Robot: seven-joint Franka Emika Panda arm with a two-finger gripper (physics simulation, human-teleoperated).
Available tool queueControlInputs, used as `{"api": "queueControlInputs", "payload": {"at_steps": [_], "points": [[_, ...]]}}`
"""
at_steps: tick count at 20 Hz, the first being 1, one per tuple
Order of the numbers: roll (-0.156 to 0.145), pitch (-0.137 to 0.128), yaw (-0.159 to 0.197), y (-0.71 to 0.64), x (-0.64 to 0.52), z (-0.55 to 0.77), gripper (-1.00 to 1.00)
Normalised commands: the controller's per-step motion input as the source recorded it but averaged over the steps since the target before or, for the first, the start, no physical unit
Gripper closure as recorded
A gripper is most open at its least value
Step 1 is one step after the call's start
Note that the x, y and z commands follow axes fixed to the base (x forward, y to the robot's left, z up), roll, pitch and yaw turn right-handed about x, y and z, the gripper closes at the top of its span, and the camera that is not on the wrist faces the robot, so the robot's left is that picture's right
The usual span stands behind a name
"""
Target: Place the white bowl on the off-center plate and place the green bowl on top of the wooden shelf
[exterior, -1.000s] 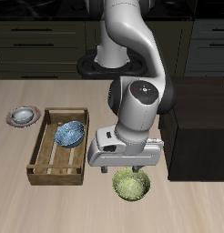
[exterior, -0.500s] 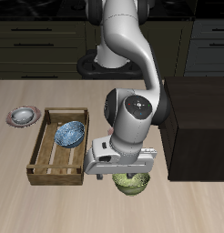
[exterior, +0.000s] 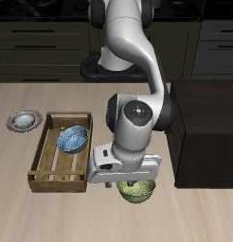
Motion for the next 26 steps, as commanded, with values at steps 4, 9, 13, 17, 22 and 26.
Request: {"api": "queueControlInputs", "payload": {"at_steps": [4, 9, 13, 17, 22, 26], "points": [[0.007, -0.022, -0.015, -0.05, 0.04, 0.12, 1.0], [0.003, -0.019, -0.008, -0.03, 0.04, 0.13, 1.0], [0.03, -0.018, -0.013, 0.04, -0.04, 0.17, 1.0], [0.02, -0.024, -0.015, 0.08, -0.11, 0.25, 1.0], [-0.007, -0.041, -0.01, -0.07, -0.12, 0.35, 1.0], [0.02, -0.12, 0.056, -0.04, -0.27, 0.54, 1.0]]}}
